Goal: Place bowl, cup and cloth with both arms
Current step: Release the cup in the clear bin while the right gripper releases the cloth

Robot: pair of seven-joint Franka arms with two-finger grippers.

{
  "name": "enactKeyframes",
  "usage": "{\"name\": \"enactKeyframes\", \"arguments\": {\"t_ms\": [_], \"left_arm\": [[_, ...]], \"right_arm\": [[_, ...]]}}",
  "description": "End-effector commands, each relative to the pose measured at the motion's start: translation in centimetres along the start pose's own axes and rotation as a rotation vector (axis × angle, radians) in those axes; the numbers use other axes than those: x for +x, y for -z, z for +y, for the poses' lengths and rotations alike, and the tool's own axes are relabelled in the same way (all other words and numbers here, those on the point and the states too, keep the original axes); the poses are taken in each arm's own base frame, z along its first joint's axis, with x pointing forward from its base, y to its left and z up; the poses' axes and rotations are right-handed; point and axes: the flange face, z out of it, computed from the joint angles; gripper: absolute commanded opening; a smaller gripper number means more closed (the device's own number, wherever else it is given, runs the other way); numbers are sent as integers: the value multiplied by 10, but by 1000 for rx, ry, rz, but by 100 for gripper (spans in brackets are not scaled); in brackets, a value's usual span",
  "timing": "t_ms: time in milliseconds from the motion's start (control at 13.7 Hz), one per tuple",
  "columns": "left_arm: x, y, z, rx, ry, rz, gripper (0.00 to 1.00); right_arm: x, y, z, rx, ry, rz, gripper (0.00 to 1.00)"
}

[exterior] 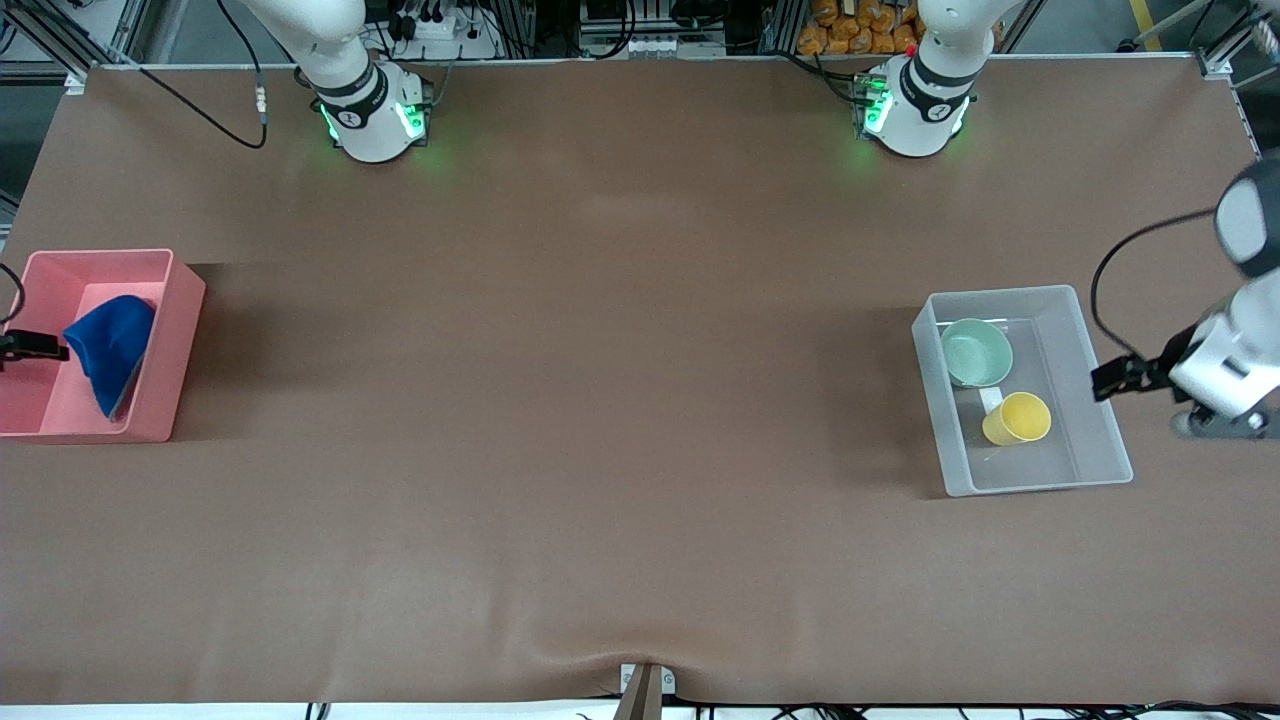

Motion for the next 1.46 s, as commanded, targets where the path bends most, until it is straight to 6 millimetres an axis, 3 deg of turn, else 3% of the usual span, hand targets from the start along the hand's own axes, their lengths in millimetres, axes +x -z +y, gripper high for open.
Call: {"name": "enactKeyframes", "arguments": {"t_ms": [0,146,366,659,805,1171,1390], "left_arm": [[-6,68,8,-11,25,17,100],[-3,108,10,-12,16,27,100],[-6,121,10,-10,16,26,100],[-10,128,16,-7,17,27,100],[-16,146,26,-5,12,54,100],[-21,154,69,2,126,43,100],[-27,158,66,-36,153,37,100]], "right_arm": [[-1,55,-46,-33,-31,7,100],[-1,94,-85,-10,-55,33,100],[-4,134,-140,79,-119,54,100],[-4,182,-226,57,-135,60,100],[-13,204,-260,130,-106,94,100],[-34,237,-301,126,-195,124,100],[-38,241,-300,26,-177,106,100]]}}
